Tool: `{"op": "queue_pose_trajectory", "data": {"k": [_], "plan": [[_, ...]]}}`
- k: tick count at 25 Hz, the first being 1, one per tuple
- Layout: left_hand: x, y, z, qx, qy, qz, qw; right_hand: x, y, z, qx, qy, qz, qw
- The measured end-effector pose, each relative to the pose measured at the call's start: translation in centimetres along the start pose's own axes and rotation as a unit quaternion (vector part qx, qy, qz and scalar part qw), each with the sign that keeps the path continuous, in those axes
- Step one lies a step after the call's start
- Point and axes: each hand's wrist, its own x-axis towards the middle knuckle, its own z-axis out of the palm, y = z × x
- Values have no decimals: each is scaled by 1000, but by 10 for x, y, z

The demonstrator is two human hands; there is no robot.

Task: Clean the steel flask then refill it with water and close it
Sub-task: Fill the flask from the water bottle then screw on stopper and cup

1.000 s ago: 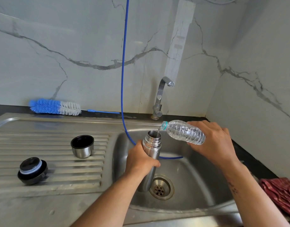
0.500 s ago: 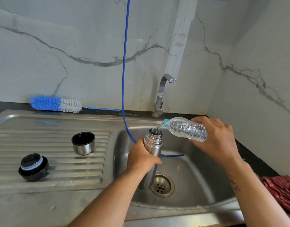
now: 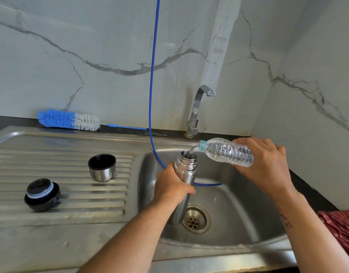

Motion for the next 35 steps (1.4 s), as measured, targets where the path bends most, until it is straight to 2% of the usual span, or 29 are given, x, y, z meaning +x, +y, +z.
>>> {"op": "queue_pose_trajectory", "data": {"k": [35], "plan": [[1, -2, 2, 14, -7, -8, 1000, -1, 9, 1, -30, 54, -15, 998]]}}
